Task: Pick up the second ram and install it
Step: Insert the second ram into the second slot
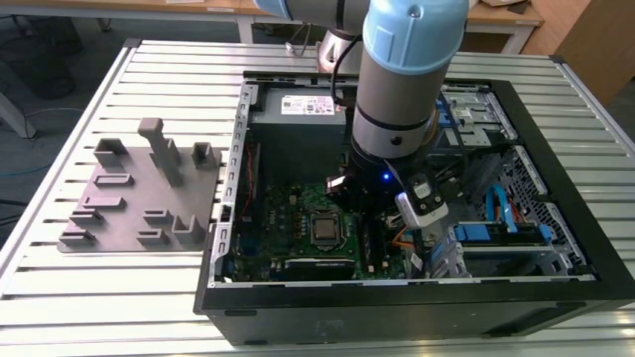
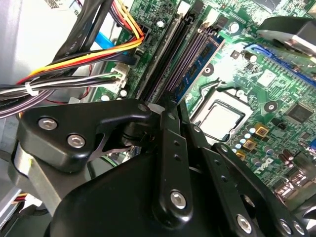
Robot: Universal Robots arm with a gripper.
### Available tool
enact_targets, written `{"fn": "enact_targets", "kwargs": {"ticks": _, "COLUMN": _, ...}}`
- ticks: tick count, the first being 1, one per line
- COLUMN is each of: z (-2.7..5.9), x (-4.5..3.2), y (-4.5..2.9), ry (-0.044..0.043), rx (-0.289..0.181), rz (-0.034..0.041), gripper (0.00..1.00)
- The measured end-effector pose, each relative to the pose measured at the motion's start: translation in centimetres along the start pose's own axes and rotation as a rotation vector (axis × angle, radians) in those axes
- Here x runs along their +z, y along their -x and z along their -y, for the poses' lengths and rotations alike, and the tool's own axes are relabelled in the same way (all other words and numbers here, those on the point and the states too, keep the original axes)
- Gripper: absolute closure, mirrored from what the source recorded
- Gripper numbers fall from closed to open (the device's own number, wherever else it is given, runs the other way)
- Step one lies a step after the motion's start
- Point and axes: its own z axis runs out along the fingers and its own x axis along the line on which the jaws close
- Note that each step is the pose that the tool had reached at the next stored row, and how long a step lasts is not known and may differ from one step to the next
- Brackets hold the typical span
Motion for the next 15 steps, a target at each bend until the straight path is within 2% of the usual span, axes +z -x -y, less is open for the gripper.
{"fn": "enact_targets", "kwargs": {"ticks": 15, "z": -0.25, "x": 0.35, "y": -0.03, "ry": 0.0002, "rx": -0.014, "rz": 0.0002, "gripper": 0.86}}
